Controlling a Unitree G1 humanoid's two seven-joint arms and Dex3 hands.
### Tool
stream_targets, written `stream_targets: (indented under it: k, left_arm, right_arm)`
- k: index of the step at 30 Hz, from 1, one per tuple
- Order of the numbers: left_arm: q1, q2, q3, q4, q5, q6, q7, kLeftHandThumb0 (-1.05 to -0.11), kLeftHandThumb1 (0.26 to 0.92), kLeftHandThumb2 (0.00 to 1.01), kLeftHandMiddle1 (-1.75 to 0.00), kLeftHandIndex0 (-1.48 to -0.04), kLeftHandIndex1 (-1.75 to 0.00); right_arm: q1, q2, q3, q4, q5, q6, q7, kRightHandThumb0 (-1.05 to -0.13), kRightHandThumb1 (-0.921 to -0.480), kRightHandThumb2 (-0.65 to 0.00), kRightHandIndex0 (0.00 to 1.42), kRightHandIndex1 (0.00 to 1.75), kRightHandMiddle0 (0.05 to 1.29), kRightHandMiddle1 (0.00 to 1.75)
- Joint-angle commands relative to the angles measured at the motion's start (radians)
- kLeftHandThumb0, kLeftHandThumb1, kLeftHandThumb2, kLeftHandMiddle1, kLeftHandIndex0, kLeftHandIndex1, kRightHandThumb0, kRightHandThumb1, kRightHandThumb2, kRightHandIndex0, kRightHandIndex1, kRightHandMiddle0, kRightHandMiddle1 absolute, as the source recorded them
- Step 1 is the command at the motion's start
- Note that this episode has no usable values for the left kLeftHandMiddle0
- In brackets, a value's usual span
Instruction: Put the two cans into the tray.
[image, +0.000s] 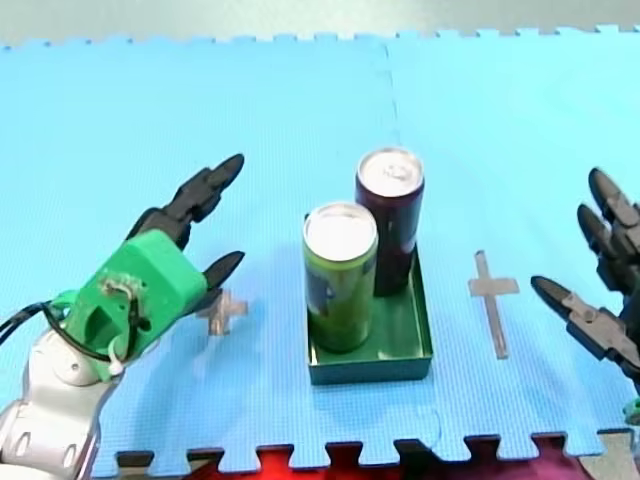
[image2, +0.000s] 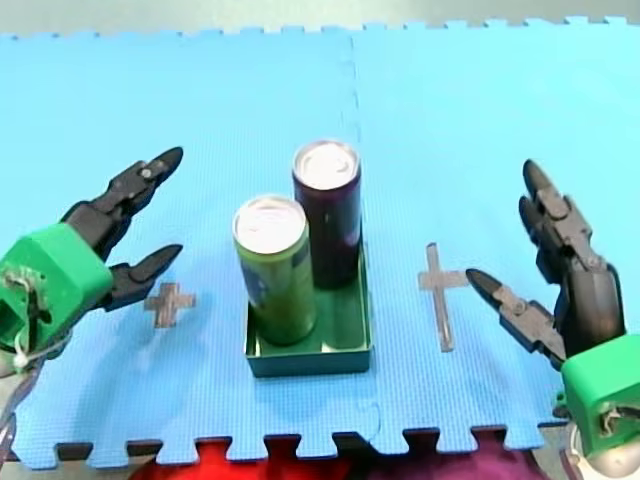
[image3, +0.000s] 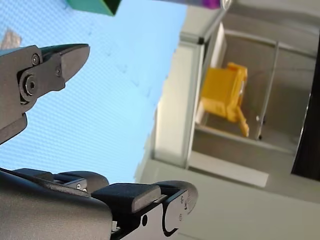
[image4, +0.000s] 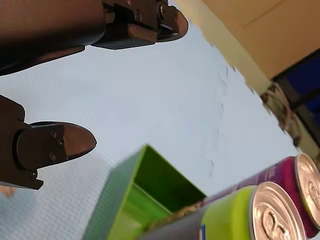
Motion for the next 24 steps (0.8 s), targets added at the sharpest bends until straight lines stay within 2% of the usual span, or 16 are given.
stream_targets:
  k: [1,6,9,19,24]
  left_arm:
    - [-0.039,-0.05,0.066,0.113,-0.135,0.011,-0.095,-1.048,0.921,0.39,-0.04,-0.21,-0.01]
    - [-0.084,-0.088,0.141,0.208,-0.294,0.07,-0.223,-1.048,0.921,0.39,-0.03,-0.21,-0.01]
    - [-0.099,-0.096,0.172,0.228,-0.35,0.117,-0.254,-1.048,0.921,0.39,-0.03,-0.21,-0.01]
    - [-0.119,-0.092,0.214,0.258,-0.414,0.192,-0.351,-1.048,0.921,0.4,0.0,-0.18,0.0]
    - [-0.125,-0.086,0.238,0.275,-0.424,0.214,-0.376,-1.048,0.921,0.39,0.0,-0.16,0.0]
  right_arm:
    - [-0.003,-0.007,0.001,-0.006,-0.001,0.002,-0.005,-0.988,-0.849,-0.007,0.37,0.01,0.34,0.0]
    - [-0.002,-0.004,0.004,-0.003,-0.007,0.003,-0.009,-0.993,-0.856,-0.006,0.38,0.01,0.34,0.0]
    - [-0.002,-0.004,0.005,-0.002,-0.007,0.003,-0.008,-0.994,-0.859,-0.005,0.38,0.01,0.34,0.0]
    - [0.0,-0.011,0.007,0.009,-0.005,-0.001,-0.004,-0.998,-0.865,-0.003,0.39,0.01,0.35,0.0]
    - [0.007,-0.017,0.007,0.013,0.004,-0.006,0.009,-0.996,-0.866,-0.001,0.39,0.01,0.35,0.0]
